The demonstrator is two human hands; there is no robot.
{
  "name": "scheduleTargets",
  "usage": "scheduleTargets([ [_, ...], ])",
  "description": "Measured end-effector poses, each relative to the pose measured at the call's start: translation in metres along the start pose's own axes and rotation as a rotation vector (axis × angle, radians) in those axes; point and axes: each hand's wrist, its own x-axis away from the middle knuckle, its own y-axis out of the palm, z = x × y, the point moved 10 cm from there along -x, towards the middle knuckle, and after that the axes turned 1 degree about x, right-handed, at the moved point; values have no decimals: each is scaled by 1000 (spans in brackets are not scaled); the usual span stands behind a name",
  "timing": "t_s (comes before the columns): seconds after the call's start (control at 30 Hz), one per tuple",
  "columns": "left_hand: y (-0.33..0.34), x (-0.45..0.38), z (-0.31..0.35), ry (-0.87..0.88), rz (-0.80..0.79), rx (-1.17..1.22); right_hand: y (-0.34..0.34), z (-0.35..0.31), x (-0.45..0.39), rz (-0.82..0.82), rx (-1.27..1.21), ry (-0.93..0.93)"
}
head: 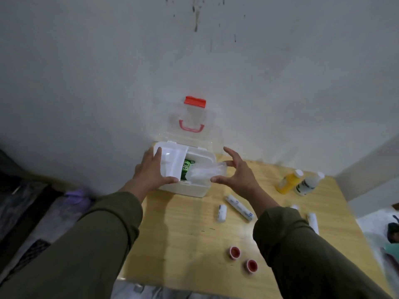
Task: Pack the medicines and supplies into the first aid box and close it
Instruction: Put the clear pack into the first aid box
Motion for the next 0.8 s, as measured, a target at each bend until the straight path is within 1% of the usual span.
scheduleTargets([
  [0.1, 9, -2, -2, -4, -46, 23, 12, 7, -7, -30, 73, 28],
  [0.27, 7, -4, -4, -17, -50, 57, 25, 8, -16, -58, 139, 29],
  [0.8, 5, -4, -1, -87, -68, 72, 63, -9, -37, -175, 498, -170],
])
